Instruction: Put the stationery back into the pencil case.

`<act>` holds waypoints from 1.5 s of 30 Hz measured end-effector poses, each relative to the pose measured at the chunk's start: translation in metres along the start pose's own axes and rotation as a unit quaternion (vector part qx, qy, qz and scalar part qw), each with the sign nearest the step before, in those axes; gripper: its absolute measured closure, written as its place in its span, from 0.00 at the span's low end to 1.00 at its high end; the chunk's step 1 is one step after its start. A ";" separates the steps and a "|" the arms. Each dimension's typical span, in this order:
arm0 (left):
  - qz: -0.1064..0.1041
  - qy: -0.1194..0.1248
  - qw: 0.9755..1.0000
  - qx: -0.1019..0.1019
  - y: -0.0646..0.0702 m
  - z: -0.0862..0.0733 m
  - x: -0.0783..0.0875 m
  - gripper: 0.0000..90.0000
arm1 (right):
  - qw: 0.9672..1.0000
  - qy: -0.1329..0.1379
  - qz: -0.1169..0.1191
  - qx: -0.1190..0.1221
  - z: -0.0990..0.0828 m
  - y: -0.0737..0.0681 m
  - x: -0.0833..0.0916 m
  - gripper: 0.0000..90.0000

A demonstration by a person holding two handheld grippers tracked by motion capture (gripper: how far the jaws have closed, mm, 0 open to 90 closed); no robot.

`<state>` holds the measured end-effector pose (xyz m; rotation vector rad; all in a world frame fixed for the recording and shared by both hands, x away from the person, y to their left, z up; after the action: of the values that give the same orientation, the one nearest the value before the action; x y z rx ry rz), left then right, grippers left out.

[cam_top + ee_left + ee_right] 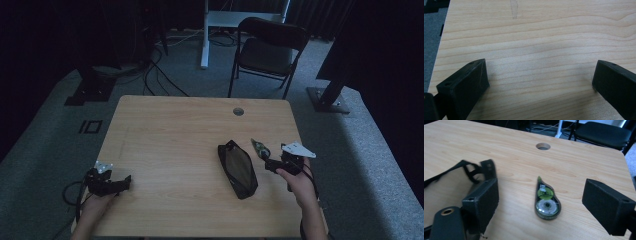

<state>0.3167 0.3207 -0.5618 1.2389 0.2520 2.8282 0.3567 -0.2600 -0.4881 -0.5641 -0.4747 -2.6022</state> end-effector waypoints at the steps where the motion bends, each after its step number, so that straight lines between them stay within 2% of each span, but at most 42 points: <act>1: 0.000 0.000 1.000 0.000 0.000 0.000 0.000 0.01 | 1.000 0.002 0.000 -0.002 -0.002 0.002 -0.003 0.15; 4: 0.000 0.000 1.000 0.000 0.000 0.000 0.000 0.01 | 1.000 0.001 0.002 -0.004 -0.007 0.007 -0.013 0.15; 8: 0.000 0.000 1.000 0.000 0.000 0.000 0.000 0.01 | 1.000 -0.010 0.002 0.008 -0.010 0.013 -0.027 0.15; 11: 0.000 0.000 1.000 0.000 0.000 0.000 0.000 0.01 | 1.000 -0.014 0.015 0.006 -0.009 0.017 -0.037 0.15; 17: 0.000 0.000 1.000 0.000 0.000 0.000 0.000 0.01 | 0.999 -0.032 0.012 0.008 -0.009 0.022 -0.054 0.16; 21: 0.000 0.000 1.000 0.000 0.000 0.000 0.000 0.01 | 0.999 -0.041 0.024 0.013 -0.011 0.021 -0.065 0.16; 25: 0.000 0.000 1.000 0.000 0.000 0.000 0.000 0.01 | 0.998 -0.057 0.019 0.015 -0.013 0.023 -0.077 0.20; 33: 0.000 0.000 1.000 0.000 0.000 0.000 0.000 0.01 | 0.996 -0.080 0.033 0.018 -0.019 0.021 -0.096 0.20; 35: 0.000 0.000 1.000 0.000 0.000 0.000 0.000 0.01 | 0.996 -0.086 0.033 0.020 -0.021 0.020 -0.099 0.25; 42: 0.000 0.000 1.000 0.000 0.000 0.000 0.000 0.01 | 0.994 -0.100 0.034 0.018 -0.027 0.020 -0.108 0.28; 44: 0.000 0.000 1.000 0.000 0.000 0.000 0.000 0.01 | 0.994 -0.103 0.037 0.021 -0.028 0.019 -0.109 0.35; 45: 0.000 0.000 1.000 0.000 0.000 0.000 0.000 0.00 | 0.993 -0.105 0.040 0.023 -0.029 0.018 -0.110 0.35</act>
<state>0.3167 0.3207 -0.5618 1.2391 0.2521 2.8280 0.4468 -0.2504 -0.5588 -0.8288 -0.5661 -2.4614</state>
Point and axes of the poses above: each handheld gripper's, and its own axes: x roughly backward along the jaws, z roughly out of its top, y roughly to its right, the point moved 2 cm from there along -x, roughly forward along the jaws, and after that the axes turned 15 degrees about x, right-handed, at the moved point
